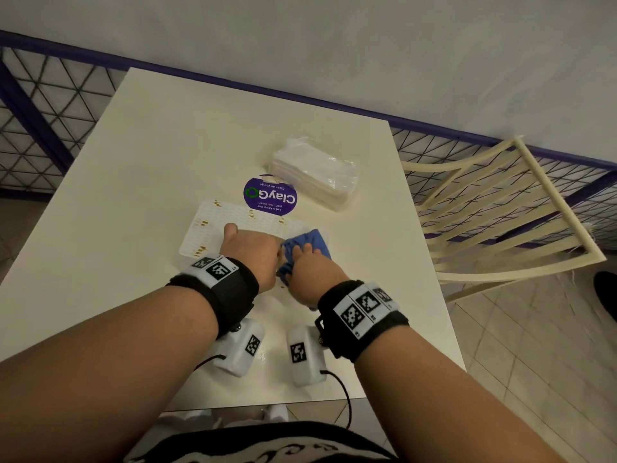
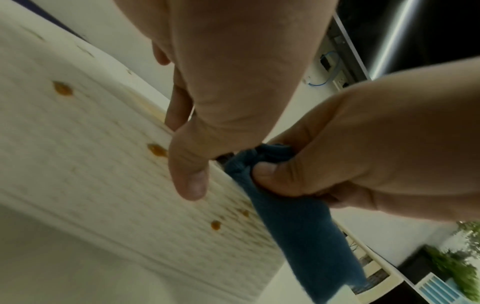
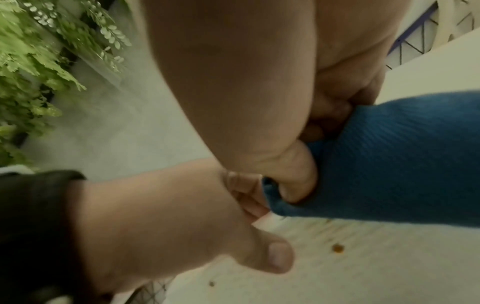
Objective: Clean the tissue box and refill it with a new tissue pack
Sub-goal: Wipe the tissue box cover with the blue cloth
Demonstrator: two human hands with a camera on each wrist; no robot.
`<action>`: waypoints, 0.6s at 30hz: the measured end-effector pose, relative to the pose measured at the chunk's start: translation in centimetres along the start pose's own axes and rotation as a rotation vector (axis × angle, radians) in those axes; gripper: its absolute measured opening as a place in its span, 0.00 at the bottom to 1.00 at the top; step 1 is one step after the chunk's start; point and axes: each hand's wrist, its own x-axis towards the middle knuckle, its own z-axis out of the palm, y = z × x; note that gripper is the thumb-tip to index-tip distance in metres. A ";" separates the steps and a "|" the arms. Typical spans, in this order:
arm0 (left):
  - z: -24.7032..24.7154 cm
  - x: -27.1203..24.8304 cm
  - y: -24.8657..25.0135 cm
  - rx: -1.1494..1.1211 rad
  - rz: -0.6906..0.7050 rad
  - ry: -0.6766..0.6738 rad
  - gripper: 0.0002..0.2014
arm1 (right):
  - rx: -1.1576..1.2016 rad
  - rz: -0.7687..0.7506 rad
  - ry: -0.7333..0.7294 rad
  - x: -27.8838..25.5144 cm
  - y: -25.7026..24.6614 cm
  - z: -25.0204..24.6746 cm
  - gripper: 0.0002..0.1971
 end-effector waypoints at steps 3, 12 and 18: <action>-0.2 0.0 0.0 -0.013 -0.010 -0.038 0.10 | 0.134 0.052 0.105 1.2 0.3 -0.5 0.36; -0.2 0.8 -0.1 -0.008 -0.020 -0.061 0.09 | 0.139 0.148 0.112 0.5 -1.9 0.0 0.36; -0.7 0.6 -0.4 -0.024 0.005 -0.123 0.14 | 0.218 0.161 0.223 1.4 -0.6 -0.7 0.36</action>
